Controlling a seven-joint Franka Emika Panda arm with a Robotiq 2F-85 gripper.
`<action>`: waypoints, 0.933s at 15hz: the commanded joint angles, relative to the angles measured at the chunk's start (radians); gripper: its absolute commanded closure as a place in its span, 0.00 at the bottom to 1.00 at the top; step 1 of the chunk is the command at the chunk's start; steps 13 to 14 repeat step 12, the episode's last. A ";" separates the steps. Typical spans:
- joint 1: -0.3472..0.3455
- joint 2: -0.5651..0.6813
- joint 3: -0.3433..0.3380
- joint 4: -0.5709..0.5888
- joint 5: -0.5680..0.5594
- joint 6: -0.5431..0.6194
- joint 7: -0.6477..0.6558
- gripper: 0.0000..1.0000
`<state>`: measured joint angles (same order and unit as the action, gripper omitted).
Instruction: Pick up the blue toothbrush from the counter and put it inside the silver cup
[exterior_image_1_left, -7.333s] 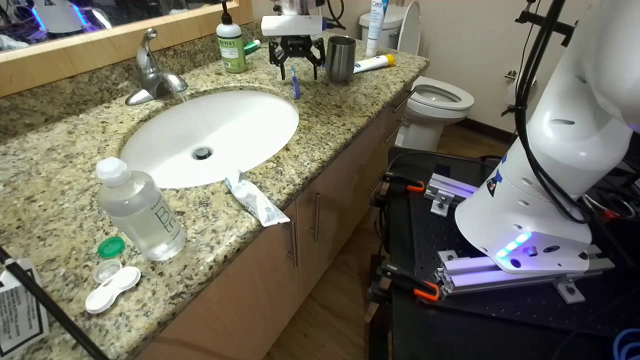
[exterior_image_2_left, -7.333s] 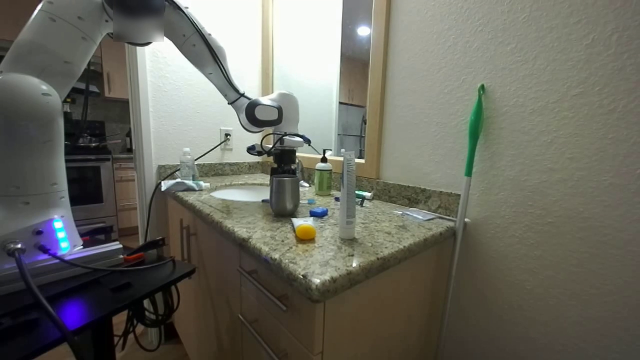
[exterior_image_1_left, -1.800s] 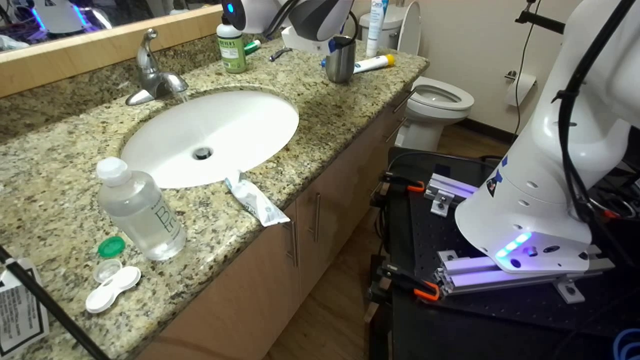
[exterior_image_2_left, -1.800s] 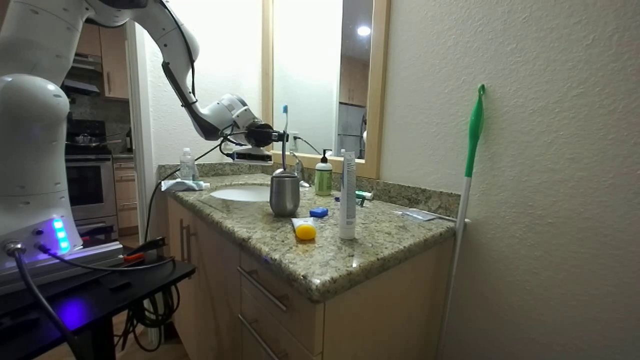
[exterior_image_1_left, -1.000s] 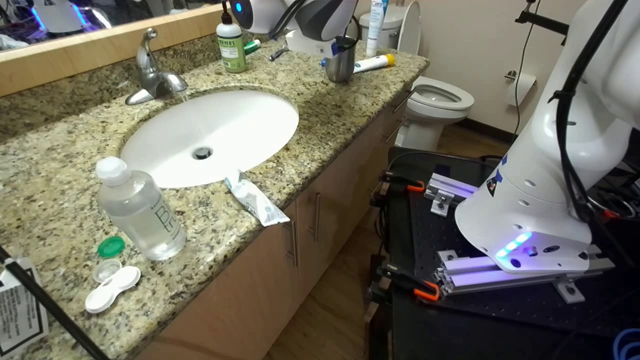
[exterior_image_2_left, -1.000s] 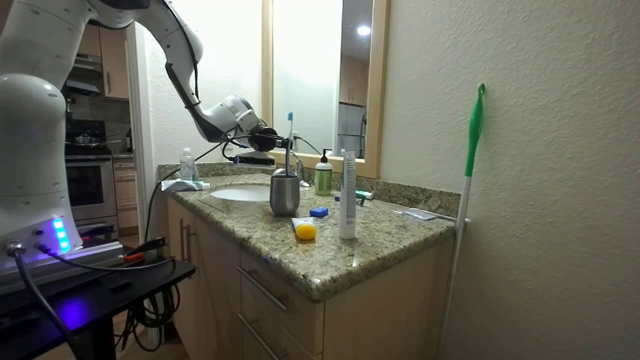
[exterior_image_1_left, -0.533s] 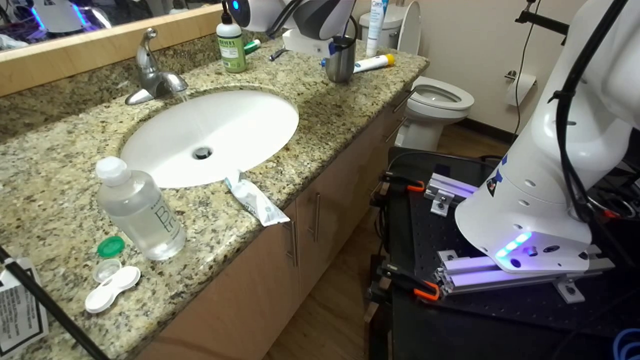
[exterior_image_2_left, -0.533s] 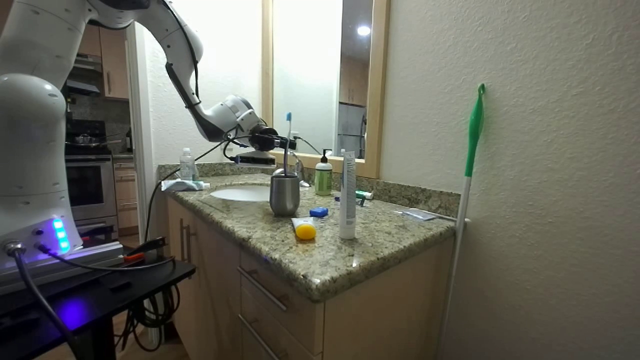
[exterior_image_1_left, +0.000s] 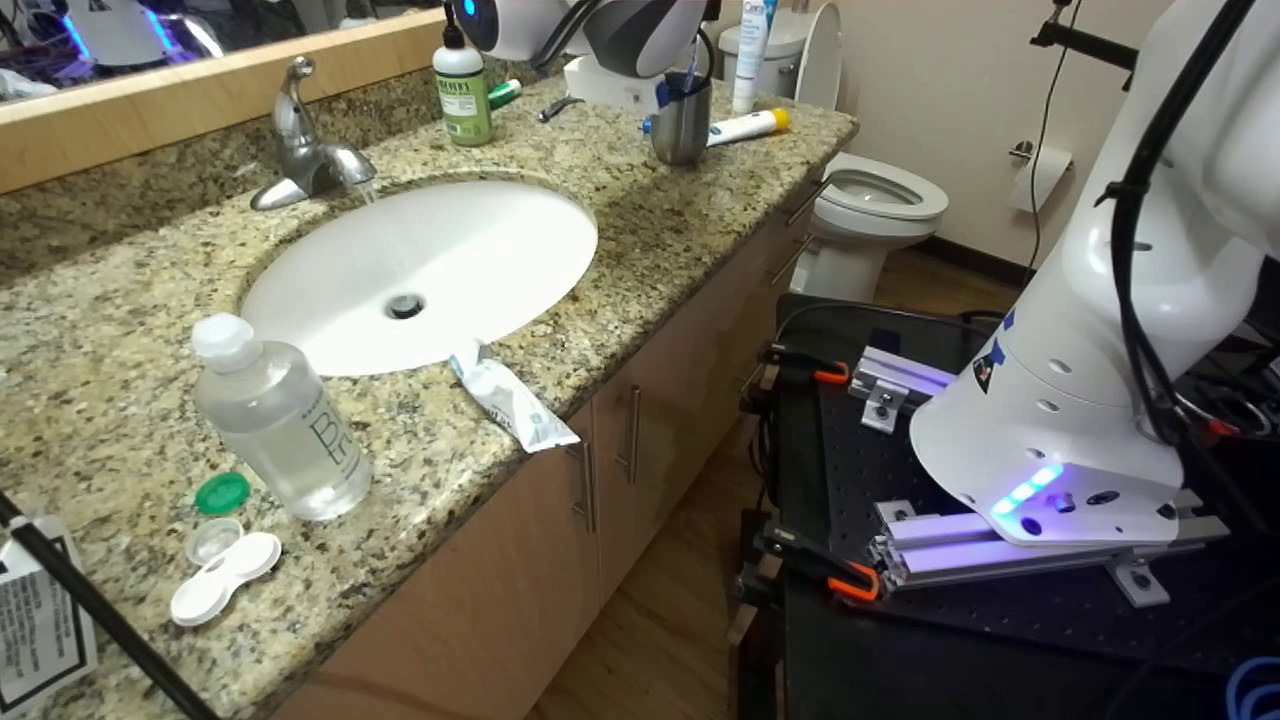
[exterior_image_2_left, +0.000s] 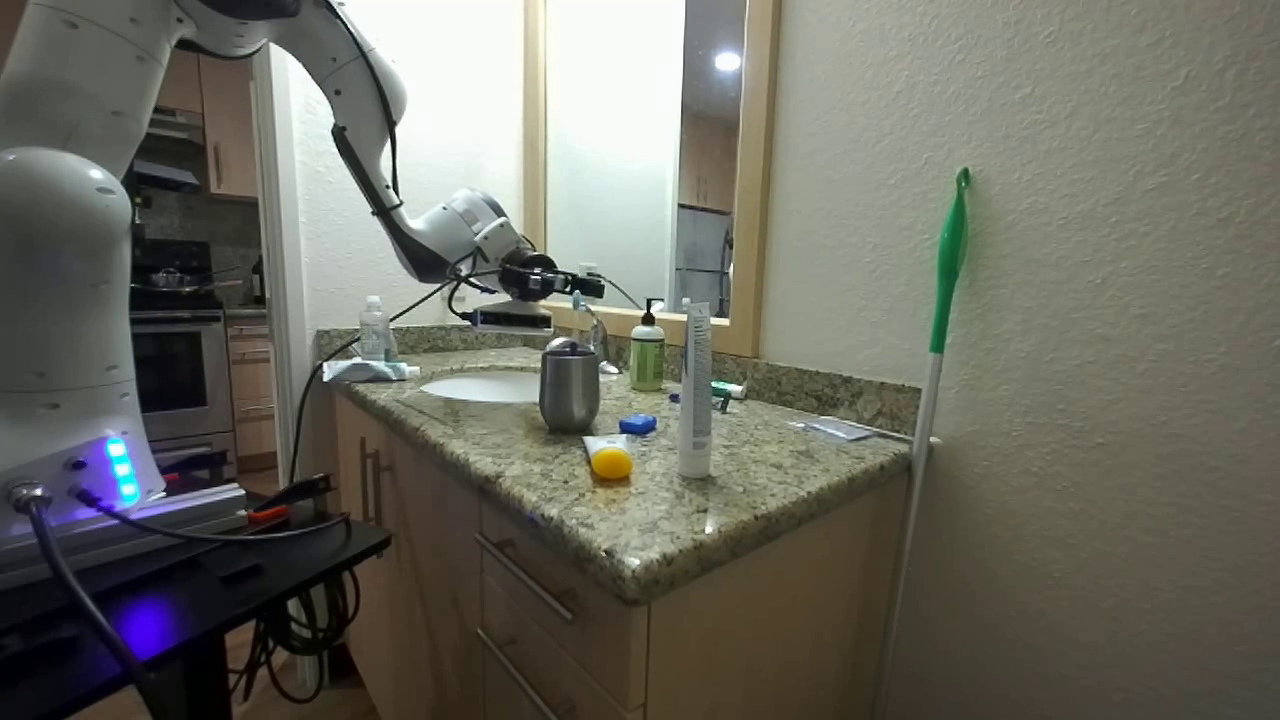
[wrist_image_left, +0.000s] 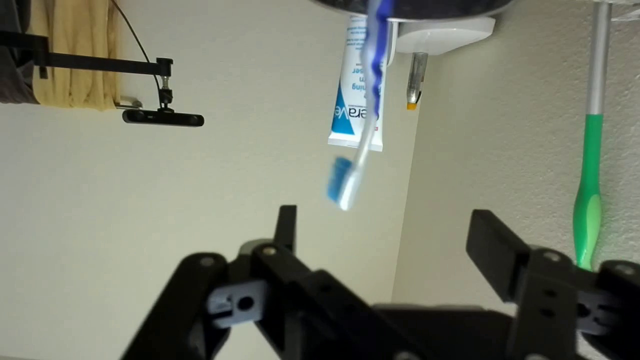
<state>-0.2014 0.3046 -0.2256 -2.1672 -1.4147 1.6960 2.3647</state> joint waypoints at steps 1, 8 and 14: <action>-0.027 -0.002 0.012 0.022 0.025 0.009 -0.046 0.00; -0.011 -0.273 0.037 -0.104 0.149 0.110 -0.333 0.00; 0.008 -0.302 0.034 -0.074 0.146 0.113 -0.330 0.00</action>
